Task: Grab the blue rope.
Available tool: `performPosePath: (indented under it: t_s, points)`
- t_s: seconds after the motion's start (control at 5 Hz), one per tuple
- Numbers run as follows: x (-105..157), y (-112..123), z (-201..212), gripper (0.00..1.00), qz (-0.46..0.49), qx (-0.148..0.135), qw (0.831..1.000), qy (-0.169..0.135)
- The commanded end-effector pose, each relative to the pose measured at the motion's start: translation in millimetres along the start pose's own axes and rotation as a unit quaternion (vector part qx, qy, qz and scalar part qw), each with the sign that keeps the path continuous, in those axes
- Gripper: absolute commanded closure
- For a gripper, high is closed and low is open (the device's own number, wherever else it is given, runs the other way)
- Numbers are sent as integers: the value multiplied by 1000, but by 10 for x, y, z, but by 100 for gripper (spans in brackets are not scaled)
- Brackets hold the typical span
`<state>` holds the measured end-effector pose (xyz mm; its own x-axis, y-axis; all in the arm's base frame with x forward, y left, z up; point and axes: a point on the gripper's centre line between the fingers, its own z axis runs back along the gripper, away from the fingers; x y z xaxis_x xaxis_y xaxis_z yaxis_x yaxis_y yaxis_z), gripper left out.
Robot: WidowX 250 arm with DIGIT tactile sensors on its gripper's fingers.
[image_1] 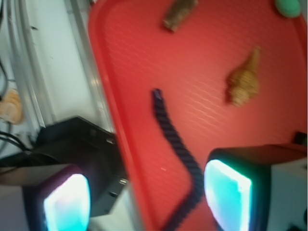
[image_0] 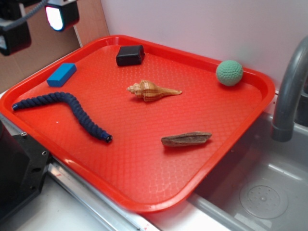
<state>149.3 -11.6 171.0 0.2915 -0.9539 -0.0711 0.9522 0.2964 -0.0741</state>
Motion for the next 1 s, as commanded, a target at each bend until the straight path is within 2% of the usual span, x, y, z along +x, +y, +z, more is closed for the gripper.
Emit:
performPosePath:
  t_s: [0.0, 0.2, 0.4, 0.6, 0.8]
  points:
    - [-363, -86, -896, 0, 30, -2, 999, 27]
    - [-485, 21, -1396, 0, 52, -25, 998, 23]
    - [-492, 213, -1528, 0, 72, -24, 997, 5]
    - [-510, 461, -1339, 0, 93, -3, 995, -17]
    - [-500, 478, -1153, 0, 99, 12, 995, -30]
